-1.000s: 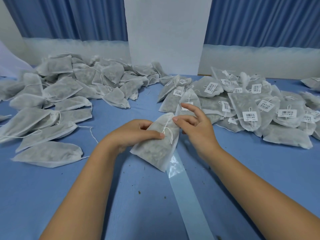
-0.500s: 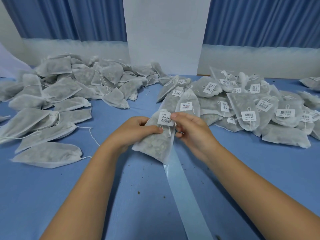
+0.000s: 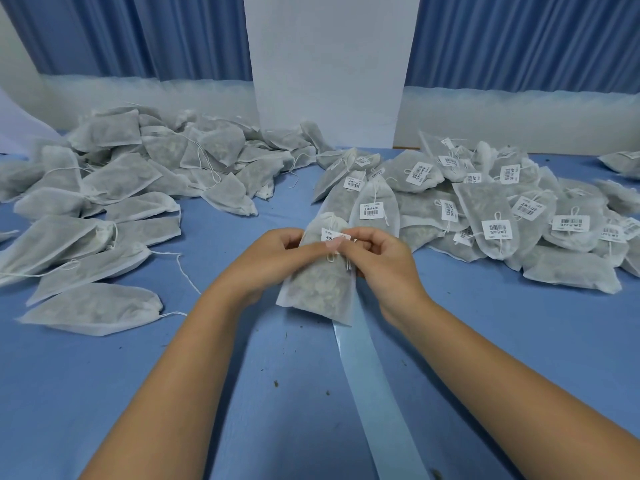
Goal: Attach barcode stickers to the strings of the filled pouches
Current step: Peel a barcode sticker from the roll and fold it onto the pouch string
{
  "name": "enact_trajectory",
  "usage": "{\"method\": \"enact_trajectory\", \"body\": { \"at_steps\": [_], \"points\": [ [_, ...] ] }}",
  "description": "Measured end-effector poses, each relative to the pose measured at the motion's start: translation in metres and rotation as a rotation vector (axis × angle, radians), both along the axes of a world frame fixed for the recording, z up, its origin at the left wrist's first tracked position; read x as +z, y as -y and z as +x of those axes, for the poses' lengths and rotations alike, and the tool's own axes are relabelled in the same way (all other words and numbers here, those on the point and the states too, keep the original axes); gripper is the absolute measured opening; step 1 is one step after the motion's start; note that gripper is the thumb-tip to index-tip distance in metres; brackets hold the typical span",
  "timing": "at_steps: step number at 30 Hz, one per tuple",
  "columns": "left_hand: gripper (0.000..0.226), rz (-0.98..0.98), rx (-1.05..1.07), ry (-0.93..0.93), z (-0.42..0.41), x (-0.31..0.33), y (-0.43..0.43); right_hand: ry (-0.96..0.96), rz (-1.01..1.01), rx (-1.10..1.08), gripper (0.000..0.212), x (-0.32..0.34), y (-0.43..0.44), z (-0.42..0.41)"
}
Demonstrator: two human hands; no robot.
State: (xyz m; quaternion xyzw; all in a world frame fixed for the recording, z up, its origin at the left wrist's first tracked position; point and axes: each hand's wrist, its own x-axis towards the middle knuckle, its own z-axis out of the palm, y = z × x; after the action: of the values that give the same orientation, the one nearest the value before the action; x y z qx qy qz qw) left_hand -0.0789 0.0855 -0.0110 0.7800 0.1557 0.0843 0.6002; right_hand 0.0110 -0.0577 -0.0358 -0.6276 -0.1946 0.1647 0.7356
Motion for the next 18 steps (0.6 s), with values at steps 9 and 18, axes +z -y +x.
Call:
{"method": "enact_trajectory", "body": {
  "at_steps": [9, 18],
  "points": [
    [0.029, 0.001, 0.096, 0.085, 0.005, -0.006, 0.000, -0.003, -0.009, -0.057, 0.032, 0.007, 0.002, 0.001],
    [0.030, 0.002, 0.081, 0.143, 0.003, -0.003, 0.005, -0.317, 0.157, 0.294, 0.015, 0.013, 0.007, 0.007]
  ]
}}
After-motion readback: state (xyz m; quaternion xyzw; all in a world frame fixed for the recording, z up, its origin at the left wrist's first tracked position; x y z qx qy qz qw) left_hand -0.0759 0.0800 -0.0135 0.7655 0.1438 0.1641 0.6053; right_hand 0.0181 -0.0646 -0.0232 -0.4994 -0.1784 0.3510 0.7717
